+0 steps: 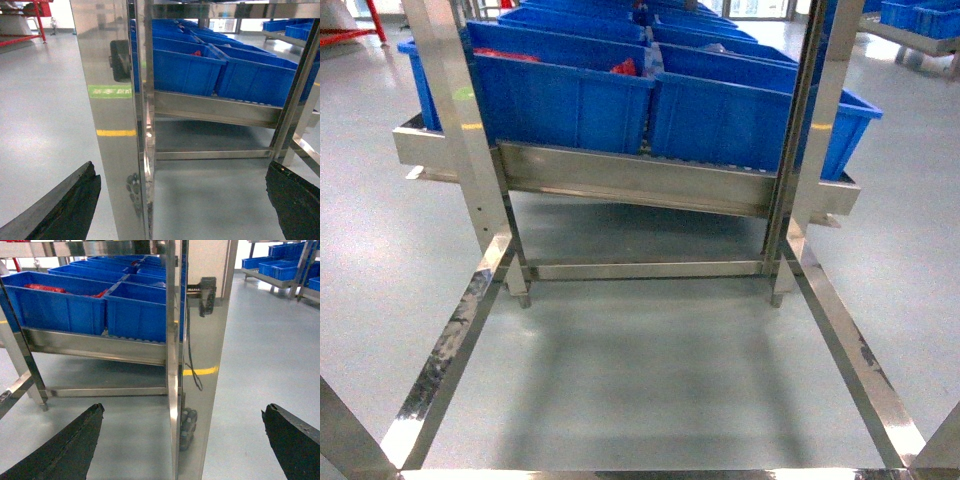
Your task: Pick capacitor and pack into box
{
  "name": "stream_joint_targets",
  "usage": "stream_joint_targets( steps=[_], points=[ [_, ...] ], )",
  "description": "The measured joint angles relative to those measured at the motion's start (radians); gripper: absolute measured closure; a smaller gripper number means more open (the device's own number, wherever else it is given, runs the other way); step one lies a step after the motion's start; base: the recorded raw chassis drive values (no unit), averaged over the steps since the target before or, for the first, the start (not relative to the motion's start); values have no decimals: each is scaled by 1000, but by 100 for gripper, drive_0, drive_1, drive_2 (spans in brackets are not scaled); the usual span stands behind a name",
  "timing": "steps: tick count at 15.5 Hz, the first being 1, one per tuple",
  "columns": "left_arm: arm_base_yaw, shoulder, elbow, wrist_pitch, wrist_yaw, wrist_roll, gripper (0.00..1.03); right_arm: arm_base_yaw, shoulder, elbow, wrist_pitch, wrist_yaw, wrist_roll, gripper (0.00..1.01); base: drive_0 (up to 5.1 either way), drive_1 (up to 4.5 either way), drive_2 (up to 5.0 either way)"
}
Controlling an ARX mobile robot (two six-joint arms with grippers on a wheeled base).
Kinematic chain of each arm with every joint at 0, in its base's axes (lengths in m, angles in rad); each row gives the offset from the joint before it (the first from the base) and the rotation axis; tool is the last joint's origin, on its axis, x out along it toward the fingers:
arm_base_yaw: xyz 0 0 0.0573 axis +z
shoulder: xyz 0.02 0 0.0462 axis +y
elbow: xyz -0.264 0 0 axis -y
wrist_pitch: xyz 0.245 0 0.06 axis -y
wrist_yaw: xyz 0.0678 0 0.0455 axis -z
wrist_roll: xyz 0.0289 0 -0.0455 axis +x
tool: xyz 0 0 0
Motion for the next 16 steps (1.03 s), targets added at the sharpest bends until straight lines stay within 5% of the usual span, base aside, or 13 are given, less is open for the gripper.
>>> stream_joint_targets(
  steps=[16],
  points=[
    [0,0,0,0,0,0,5,0,0,0,-1,0,0,3,0,0,0]
  ],
)
